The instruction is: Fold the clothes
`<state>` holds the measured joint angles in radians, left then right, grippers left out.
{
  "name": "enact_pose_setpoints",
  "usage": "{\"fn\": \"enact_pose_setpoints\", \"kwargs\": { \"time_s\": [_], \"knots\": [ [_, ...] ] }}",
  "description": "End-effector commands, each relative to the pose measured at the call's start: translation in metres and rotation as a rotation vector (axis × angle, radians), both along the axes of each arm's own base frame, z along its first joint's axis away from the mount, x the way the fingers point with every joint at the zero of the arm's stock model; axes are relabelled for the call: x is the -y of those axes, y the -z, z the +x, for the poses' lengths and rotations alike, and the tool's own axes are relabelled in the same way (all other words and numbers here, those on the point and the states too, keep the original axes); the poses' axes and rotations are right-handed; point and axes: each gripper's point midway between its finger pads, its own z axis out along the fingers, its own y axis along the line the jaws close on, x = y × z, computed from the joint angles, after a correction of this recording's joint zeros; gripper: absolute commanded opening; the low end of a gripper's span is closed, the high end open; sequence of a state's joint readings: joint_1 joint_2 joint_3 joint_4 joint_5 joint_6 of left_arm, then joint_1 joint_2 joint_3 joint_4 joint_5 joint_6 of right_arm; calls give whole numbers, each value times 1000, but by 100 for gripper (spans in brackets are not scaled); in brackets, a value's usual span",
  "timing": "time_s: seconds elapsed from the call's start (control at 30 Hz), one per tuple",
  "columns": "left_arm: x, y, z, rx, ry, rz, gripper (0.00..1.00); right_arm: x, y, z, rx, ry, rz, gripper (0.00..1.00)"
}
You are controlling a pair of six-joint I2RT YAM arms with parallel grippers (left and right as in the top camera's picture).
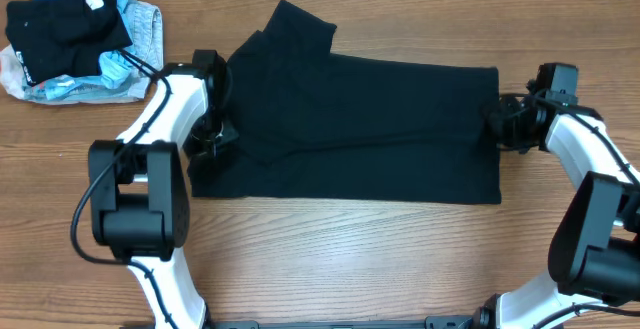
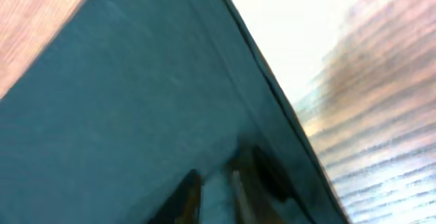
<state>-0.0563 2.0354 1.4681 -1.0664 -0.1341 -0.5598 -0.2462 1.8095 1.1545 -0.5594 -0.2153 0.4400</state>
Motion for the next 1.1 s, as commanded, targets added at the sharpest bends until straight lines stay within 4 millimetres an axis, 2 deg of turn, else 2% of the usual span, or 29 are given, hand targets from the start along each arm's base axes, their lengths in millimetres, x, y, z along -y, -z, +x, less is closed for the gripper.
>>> {"fn": "enact_pose_setpoints", "kwargs": {
  "time_s": [0.0,0.1,0.2,0.37,0.47,0.67,0.9,0.93,1.03,1.07],
  "knots": [
    [-6,-55,20,167,48,25,4,-1,-33,22,68,-59,-9,41],
    [8,-79,21,230,94,-1,4,-10,-48,16,23,-78,41,55],
    [37,-86,15,232,162,-100,4,-31,-49,-2,-52,-113,137,57],
    [101,-70,-16,107,242,-316,4,-59,-34,-30,-171,-178,158,62],
    [126,-55,-33,26,265,-348,4,-76,-31,-34,-185,-238,149,67],
    [151,-31,-39,-19,318,-340,4,-94,-30,-30,-172,-293,105,74],
    [150,4,-33,-63,292,-321,4,-101,-24,-40,-212,-315,76,76],
    [149,8,-31,-64,292,-309,4,-102,-20,-43,-225,-318,78,71],
    [142,15,-23,-45,292,-267,4,-102,-5,-58,-273,-317,73,39],
    [140,15,-21,-38,288,-261,4,-99,1,-64,-295,-300,58,33]
  ]
}}
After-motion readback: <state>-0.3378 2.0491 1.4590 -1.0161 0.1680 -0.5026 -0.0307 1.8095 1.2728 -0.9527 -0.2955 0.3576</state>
